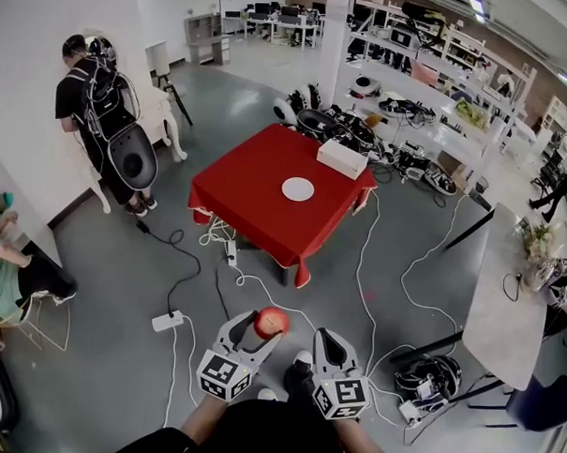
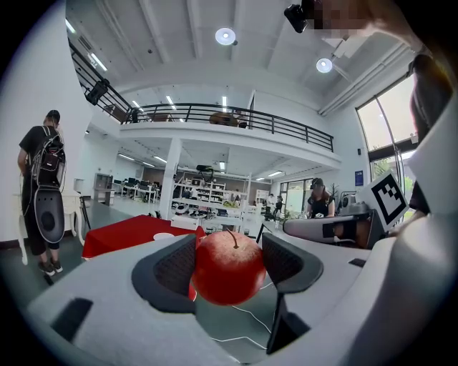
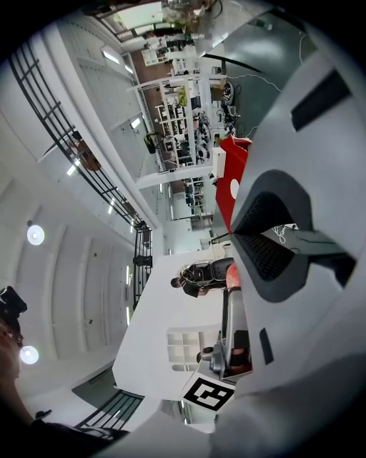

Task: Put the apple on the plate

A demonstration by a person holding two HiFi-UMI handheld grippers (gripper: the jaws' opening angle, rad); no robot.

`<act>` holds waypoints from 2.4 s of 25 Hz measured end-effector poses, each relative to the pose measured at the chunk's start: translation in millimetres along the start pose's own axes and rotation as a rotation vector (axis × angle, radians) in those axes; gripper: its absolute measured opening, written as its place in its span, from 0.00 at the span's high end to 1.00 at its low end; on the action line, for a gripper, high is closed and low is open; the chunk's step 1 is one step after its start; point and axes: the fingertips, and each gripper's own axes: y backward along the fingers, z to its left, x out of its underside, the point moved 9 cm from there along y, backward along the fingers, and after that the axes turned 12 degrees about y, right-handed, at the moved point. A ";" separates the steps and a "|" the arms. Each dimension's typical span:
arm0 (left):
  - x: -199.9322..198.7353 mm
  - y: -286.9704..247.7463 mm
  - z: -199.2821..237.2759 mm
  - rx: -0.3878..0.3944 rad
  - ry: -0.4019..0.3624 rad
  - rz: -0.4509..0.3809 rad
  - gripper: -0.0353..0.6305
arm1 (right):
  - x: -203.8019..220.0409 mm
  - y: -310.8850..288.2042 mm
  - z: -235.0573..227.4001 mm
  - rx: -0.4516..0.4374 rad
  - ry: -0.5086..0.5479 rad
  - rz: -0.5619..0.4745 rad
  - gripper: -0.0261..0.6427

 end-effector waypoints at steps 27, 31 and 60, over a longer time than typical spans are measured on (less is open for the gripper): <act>-4.1 10.2 8.0 -0.021 0.006 -0.012 0.51 | -7.0 -10.1 11.4 -0.028 0.018 -0.003 0.94; -3.1 10.7 8.3 -0.021 0.004 -0.011 0.51 | -5.7 -10.6 12.8 -0.027 0.018 -0.001 0.94; -39.9 -130.7 51.7 -0.036 -0.028 0.022 0.51 | -6.3 -117.2 -83.9 -0.075 -0.009 0.008 0.94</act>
